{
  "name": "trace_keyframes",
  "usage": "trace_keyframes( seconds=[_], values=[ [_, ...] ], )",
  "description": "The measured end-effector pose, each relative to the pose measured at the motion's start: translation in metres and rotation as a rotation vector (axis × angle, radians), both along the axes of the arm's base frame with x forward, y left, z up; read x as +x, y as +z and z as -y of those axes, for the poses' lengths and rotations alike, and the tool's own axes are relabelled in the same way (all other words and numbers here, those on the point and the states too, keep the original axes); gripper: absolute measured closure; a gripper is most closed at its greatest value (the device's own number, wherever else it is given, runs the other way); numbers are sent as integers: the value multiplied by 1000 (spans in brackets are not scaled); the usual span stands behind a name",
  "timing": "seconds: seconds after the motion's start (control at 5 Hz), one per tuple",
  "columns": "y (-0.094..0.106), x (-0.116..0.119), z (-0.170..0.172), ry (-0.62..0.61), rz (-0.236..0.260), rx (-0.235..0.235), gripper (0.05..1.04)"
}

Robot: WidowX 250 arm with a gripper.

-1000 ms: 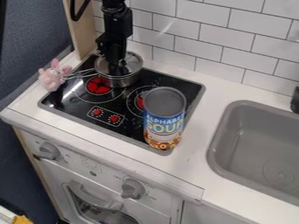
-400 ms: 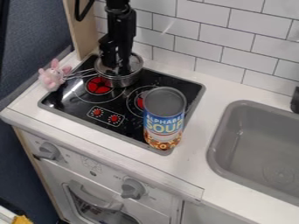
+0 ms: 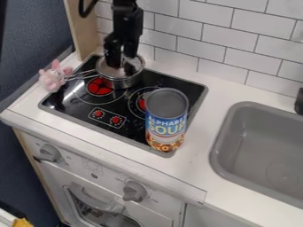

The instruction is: Place the silver lid on the top left side of the burner

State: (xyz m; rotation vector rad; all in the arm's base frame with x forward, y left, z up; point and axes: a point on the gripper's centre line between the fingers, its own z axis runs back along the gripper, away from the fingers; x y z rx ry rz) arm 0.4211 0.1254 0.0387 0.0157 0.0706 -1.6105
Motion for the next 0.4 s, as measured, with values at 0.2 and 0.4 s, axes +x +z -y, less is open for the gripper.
trace_keyframes(
  seconds=[0.2,0.4],
  values=[
    [30,-2,6,-8,63,24,79],
    [50,-4,10,-25,118,46,79]
  ],
)
